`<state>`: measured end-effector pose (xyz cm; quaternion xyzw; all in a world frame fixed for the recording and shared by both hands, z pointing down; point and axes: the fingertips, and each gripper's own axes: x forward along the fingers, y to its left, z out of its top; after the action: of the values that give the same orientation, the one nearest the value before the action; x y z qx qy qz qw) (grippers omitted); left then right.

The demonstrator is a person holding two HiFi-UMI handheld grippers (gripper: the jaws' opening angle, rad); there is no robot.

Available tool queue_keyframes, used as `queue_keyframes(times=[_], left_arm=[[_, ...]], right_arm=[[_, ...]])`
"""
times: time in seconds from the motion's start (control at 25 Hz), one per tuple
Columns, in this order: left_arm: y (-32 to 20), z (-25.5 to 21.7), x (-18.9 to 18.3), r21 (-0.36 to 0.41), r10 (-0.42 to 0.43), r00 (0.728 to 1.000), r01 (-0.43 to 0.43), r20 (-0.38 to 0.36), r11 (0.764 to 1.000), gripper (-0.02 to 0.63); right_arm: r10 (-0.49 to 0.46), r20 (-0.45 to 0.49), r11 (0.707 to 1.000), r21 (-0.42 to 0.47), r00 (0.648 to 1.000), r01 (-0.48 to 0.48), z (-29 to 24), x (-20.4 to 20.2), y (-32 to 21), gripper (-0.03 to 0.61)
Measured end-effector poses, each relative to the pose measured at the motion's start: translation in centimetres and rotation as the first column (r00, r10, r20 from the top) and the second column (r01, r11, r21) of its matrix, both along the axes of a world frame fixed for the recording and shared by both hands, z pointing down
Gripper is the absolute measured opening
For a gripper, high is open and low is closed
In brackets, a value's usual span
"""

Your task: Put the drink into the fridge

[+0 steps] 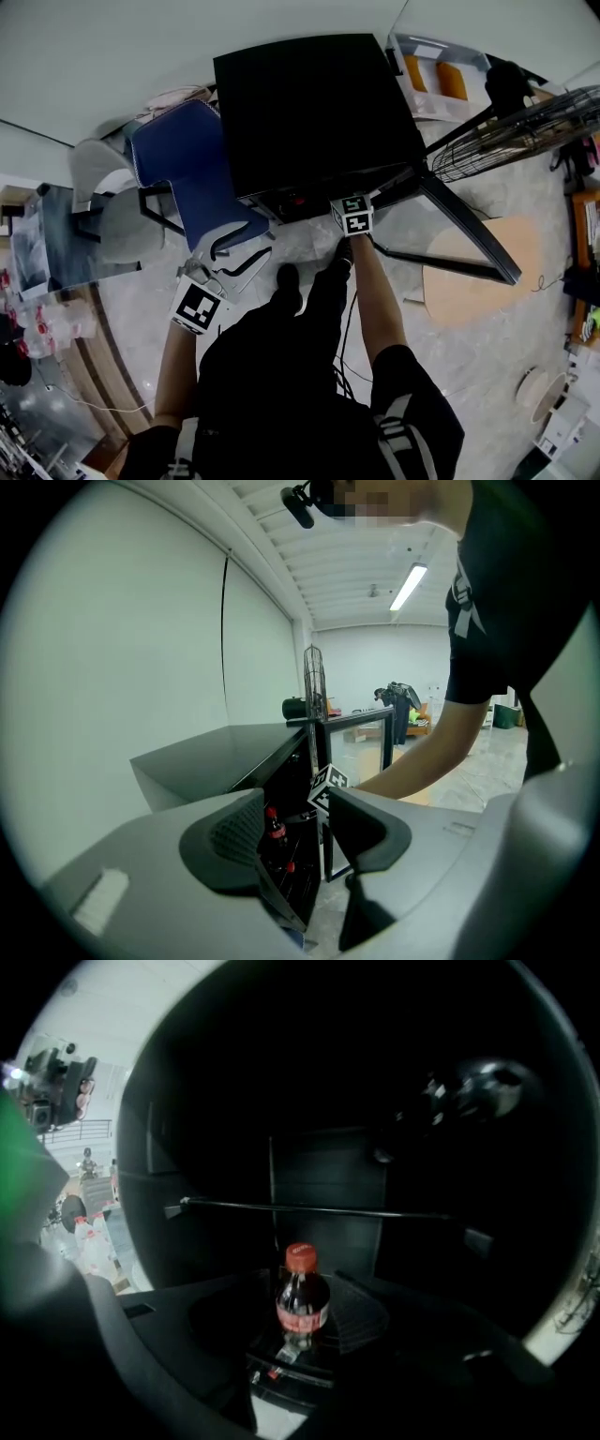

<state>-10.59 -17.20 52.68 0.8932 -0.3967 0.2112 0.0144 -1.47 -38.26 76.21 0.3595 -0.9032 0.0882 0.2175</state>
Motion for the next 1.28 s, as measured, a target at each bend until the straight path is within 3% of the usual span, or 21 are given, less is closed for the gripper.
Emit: queue_keyframes(times=[0.28,0.48,0.6,0.92,1.12,1.28], left_arm=[[0.2,-1.3,0.3,0.010,0.008,0.996,-0.007,-0.087,1.000,0.199],[0.1,-2.0,0.2,0.026,0.013,0.990,-0.009,-0.139,1.000,0.179],[-0.6,-3.2,0.0,0.075,-0.014,0.988,0.026,-0.157,0.997,0.168],[-0.9,-4.9,0.2,0.115,-0.069,0.975,0.095,-0.211,0.989,0.090],[-1.1,-6.2,0.5,0.133,-0.141,0.961,0.176,-0.238,0.975,0.043],[-0.8,-5.9,1.2,0.122,-0.185,0.959,0.214,-0.214,0.969,0.008]], right_arm=[[0.034,-0.037,0.999,-0.010,0.999,-0.035,-1.4,2.6,2.8,0.190],[0.078,-0.013,0.997,0.025,0.997,-0.078,-4.9,4.1,4.0,0.057],[0.062,-0.003,0.997,0.034,0.998,-0.062,-6.8,4.6,5.2,0.002],[-0.098,-0.089,0.994,0.038,0.991,0.102,-9.1,4.2,10.2,0.002],[-0.126,-0.062,0.990,0.057,0.990,0.130,-11.1,5.3,11.7,0.002],[-0.148,-0.030,0.987,0.056,0.989,0.149,-12.3,6.4,13.2,0.002]])
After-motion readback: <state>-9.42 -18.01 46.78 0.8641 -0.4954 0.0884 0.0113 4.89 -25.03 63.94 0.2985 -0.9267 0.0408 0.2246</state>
